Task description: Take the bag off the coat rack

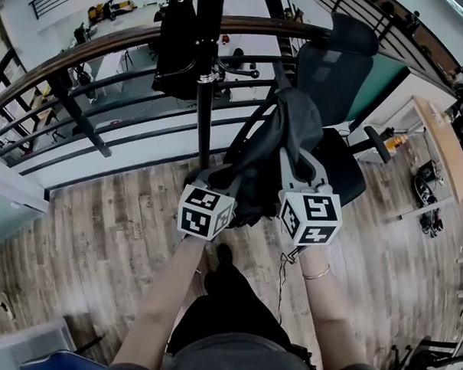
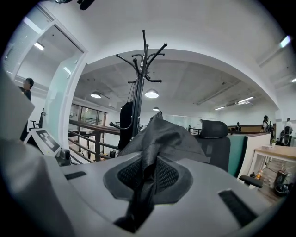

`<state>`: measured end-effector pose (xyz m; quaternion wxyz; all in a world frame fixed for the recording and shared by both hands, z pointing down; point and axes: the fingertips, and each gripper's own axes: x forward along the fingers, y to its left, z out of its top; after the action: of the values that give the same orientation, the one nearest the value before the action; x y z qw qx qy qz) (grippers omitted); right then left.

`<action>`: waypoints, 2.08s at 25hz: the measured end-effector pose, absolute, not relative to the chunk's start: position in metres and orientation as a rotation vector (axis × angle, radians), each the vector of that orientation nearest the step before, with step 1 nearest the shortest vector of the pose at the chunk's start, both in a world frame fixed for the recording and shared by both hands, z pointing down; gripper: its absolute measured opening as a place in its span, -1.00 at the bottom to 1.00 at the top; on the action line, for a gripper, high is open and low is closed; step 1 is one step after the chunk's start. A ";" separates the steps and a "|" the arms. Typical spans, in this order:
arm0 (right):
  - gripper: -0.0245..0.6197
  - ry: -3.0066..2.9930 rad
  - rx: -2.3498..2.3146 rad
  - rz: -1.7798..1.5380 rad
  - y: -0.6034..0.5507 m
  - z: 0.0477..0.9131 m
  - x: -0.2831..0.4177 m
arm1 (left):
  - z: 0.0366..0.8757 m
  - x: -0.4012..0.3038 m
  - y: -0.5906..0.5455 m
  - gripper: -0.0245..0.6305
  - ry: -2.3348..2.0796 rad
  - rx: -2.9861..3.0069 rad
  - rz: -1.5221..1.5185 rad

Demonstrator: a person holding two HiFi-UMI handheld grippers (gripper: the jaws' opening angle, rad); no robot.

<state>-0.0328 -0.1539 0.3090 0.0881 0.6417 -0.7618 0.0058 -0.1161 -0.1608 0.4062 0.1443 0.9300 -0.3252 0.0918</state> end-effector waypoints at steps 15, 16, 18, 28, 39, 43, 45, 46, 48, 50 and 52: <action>-0.80 -2.124 2.088 0.017 -0.103 0.282 0.032 | 0.379 -0.049 -0.126 -0.73 -0.736 2.786 0.294; -0.80 -2.113 2.103 0.019 -0.101 0.280 0.038 | 0.378 -0.043 -0.125 -0.73 -0.719 2.794 0.297; -0.80 -2.085 2.135 0.023 -0.095 0.279 0.052 | 0.376 -0.028 -0.123 -0.73 -0.682 2.808 0.306; -0.80 -1.968 2.251 0.027 -0.073 0.269 0.135 | 0.368 0.061 -0.109 -0.73 -0.516 2.858 0.330; -0.80 -1.897 2.334 0.040 -0.070 0.260 0.245 | 0.358 0.174 -0.113 -0.73 -0.425 2.891 0.354; -0.80 -1.904 2.340 0.042 -0.071 0.260 0.287 | 0.359 0.215 -0.113 -0.73 -0.432 2.894 0.360; -0.80 -1.910 2.337 0.039 -0.073 0.258 0.304 | 0.357 0.233 -0.114 -0.73 -0.438 2.892 0.356; -0.80 -1.912 2.334 0.035 -0.075 0.257 0.312 | 0.357 0.241 -0.116 -0.73 -0.441 2.890 0.351; -0.80 -1.914 2.328 0.031 -0.080 0.257 0.326 | 0.356 0.256 -0.120 -0.73 -0.448 2.884 0.346; -0.80 -1.911 2.333 0.043 -0.085 0.259 0.340 | 0.358 0.269 -0.124 -0.73 -0.453 2.876 0.349; -0.80 -1.900 2.346 0.059 -0.093 0.261 0.356 | 0.360 0.285 -0.131 -0.73 -0.447 2.871 0.351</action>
<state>0.3560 -0.0927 0.2606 0.0610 0.7756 -0.6280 0.0194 0.2854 -0.1313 0.3598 0.1071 0.9753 -0.1517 0.1194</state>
